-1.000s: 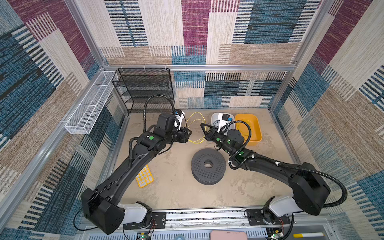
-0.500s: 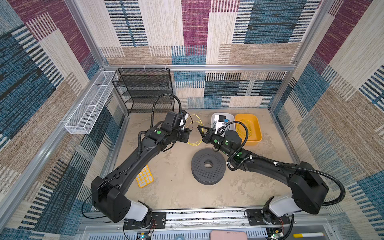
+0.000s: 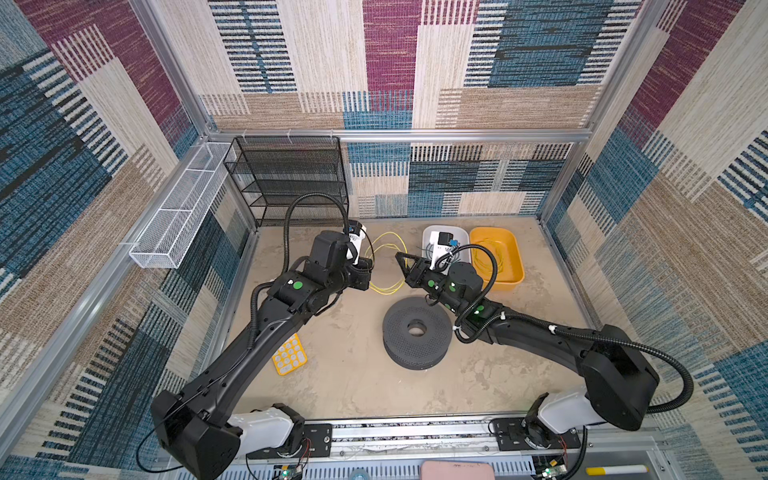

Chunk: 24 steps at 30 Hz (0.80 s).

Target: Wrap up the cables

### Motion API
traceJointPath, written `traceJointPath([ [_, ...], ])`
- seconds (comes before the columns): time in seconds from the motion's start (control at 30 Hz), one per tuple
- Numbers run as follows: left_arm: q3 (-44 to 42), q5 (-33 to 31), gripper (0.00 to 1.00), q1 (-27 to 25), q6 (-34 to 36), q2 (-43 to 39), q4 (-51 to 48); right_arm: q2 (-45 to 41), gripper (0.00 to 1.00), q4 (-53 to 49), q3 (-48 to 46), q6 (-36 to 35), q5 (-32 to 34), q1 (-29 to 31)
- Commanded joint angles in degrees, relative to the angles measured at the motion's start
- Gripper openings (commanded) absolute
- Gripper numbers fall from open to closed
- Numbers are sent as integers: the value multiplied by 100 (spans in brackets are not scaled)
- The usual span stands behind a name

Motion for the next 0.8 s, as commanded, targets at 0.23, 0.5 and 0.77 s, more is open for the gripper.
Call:
traceJointPath([
  [0.23,6,686,0,82,-148,-39,363,-919,63,-660,30,-387,-476,3],
  [0.5,-114,1118,0,225,-358,-30,680,-1902,72,-1331,-145,-682,-389,-43],
  [0.77,-243,1732,0,308,-595,-177,998,-2196,64,-1403,-714,-45,-1478,-1706],
])
